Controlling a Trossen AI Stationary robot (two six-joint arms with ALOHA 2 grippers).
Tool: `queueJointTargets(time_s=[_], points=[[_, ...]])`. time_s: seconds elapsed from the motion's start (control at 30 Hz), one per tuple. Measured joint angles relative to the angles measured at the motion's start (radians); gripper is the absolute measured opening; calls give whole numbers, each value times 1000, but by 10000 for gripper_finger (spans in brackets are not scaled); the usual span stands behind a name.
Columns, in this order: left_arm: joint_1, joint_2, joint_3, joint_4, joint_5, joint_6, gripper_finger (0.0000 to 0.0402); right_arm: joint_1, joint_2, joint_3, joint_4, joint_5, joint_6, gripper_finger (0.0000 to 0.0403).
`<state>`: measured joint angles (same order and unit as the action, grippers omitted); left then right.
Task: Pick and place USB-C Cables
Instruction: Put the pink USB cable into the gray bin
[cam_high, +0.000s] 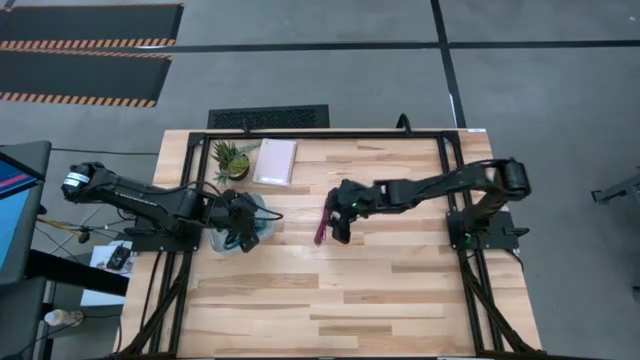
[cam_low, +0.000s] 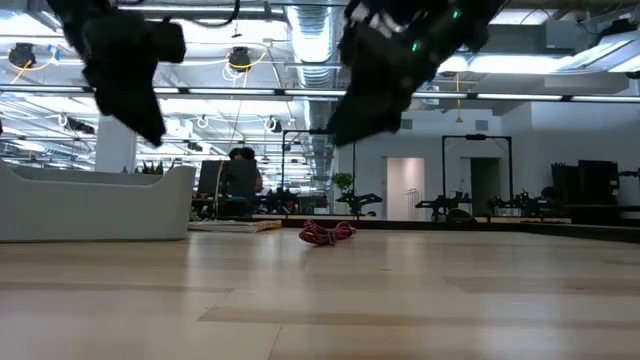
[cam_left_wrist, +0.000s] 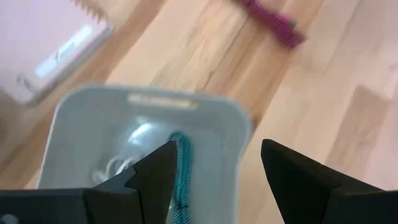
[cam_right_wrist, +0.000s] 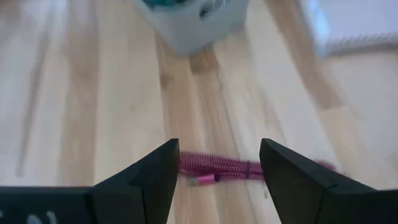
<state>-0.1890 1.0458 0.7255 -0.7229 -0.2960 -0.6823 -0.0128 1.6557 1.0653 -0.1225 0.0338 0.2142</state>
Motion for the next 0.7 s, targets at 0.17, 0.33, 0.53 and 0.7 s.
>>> queueJointTargets(time_s=[0.17,0.33,0.53,0.7], points=[[0,0,69,1,-34,47,222,-2,101,0,-18,16,-60,248],[0,0,85,6,-53,85,222,33,146,2,-12,23,-408,248],[0,1,85,3,-57,85,222,47,150,82,-115,70,-605,248],[0,2,85,4,-84,85,222,32,149,142,-226,69,-715,248]])
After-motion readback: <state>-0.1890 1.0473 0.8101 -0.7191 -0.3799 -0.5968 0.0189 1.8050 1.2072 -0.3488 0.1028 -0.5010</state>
